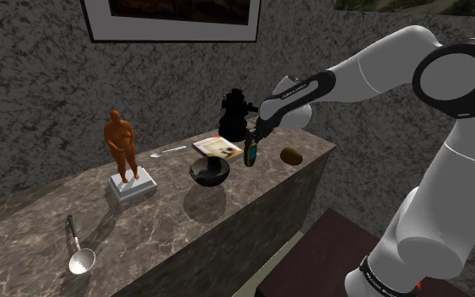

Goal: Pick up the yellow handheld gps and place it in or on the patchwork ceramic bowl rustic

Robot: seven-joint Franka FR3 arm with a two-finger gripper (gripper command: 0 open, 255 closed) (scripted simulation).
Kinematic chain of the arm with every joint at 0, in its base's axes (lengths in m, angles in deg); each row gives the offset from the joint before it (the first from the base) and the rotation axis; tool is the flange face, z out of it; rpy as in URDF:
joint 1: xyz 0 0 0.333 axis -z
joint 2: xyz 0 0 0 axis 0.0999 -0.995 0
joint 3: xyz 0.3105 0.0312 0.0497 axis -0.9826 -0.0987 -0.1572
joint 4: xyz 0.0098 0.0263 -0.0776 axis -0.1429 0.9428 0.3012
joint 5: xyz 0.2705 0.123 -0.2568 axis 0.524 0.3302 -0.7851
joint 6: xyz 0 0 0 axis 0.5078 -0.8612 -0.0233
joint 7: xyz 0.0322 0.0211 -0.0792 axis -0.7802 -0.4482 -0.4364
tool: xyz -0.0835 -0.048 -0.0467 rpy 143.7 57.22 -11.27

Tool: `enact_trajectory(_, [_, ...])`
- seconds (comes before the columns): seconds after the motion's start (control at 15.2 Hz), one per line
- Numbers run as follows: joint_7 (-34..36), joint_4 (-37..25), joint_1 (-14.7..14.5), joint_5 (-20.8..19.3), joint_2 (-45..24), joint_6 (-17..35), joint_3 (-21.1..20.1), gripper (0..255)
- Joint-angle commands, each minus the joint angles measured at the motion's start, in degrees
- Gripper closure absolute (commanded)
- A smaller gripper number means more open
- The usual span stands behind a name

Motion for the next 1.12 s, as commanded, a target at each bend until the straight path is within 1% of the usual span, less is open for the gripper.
enact_trajectory(0.0, [0.9,-0.3,0.0,-1.2,1.2,-1.4,0.2,255])
enact_trajectory(0.46, [4.1,-2.3,0.2,-4.9,4.4,-6.4,0.5,255])
enact_trajectory(1.06, [6.8,-5.9,0.5,-7.9,7.7,-13.0,0.4,255])
